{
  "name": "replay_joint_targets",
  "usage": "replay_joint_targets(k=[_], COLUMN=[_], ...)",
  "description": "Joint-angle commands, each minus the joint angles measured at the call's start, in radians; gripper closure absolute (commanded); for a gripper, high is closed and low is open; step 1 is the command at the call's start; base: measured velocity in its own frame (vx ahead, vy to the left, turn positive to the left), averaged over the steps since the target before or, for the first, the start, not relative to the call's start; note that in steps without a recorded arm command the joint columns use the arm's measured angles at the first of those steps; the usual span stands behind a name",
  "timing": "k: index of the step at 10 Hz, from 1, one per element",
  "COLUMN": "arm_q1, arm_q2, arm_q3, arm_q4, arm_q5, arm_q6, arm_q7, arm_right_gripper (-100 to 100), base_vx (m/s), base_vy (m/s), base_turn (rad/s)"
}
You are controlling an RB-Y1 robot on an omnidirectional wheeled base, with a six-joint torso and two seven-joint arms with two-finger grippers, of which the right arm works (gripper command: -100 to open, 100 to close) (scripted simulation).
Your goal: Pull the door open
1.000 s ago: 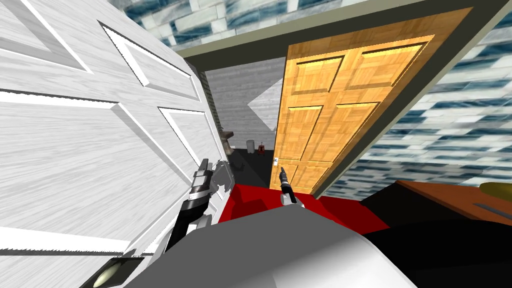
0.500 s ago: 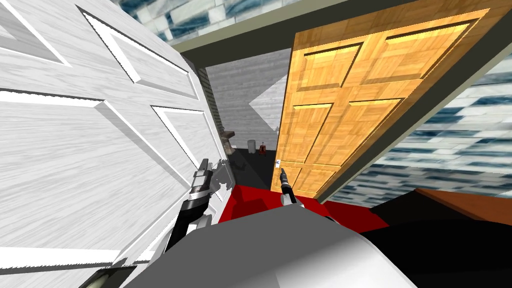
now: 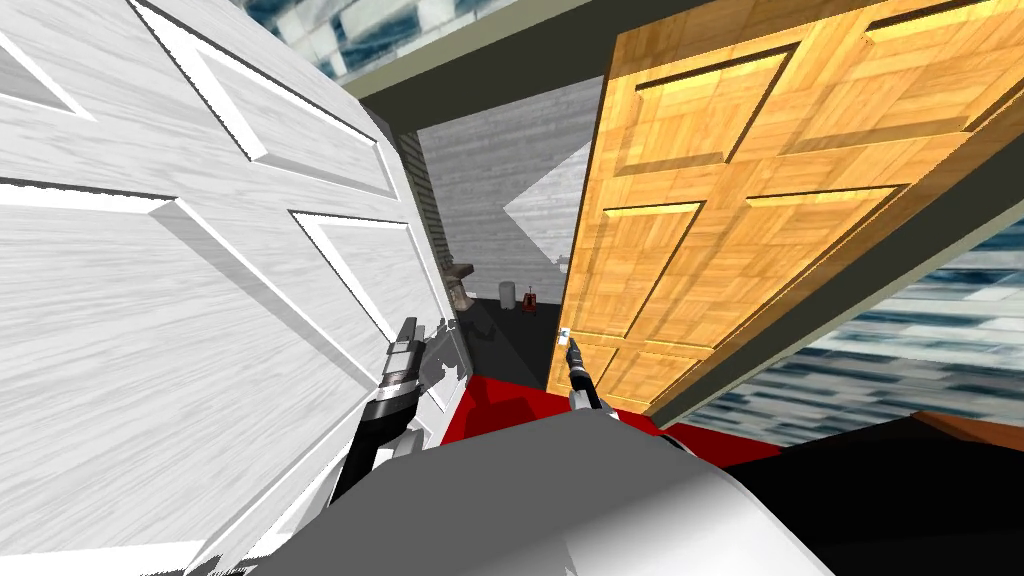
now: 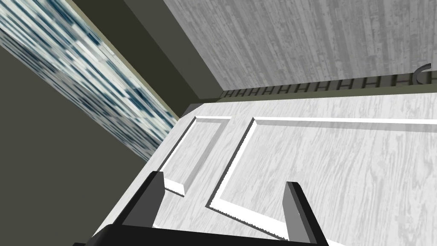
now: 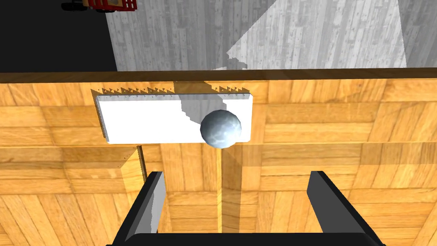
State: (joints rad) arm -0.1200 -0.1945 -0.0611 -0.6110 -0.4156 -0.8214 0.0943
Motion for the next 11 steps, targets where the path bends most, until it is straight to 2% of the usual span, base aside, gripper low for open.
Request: replay_joint_targets(k=[1, 3, 4, 5, 6, 7, 11], arm_q1=[0.015, 0.029, 0.029, 0.038, 0.025, 0.025, 0.025], arm_q2=[-0.023, -0.052, -0.052, -0.071, -0.066, -0.066, -0.066], arm_q3=[-0.004, -0.010, -0.010, -0.013, -0.010, -0.010, -0.010], arm_q4=[0.004, 0.012, 0.012, 0.017, 0.030, 0.030, 0.030], arm_q5=[-0.005, -0.011, -0.011, -0.015, -0.013, -0.013, -0.013], arm_q6=[-0.006, -0.013, -0.013, -0.017, -0.019, -0.019, -0.019], arm_q7=[-0.023, -0.051, -0.051, -0.070, -0.065, -0.065, -0.065], arm_right_gripper=[-100, -100, -100, -100, -100, 100, 100], base_vx=[0.207, 0.199, 0.116, 0.126, 0.062, -0.020, -0.011], base_vy=[0.010, -0.019, -0.013, -0.027, -0.015, 0.008, 0.002], base_turn=[0.110, 0.085, 0.043, 0.080, 0.010, -0.016, 0.003])
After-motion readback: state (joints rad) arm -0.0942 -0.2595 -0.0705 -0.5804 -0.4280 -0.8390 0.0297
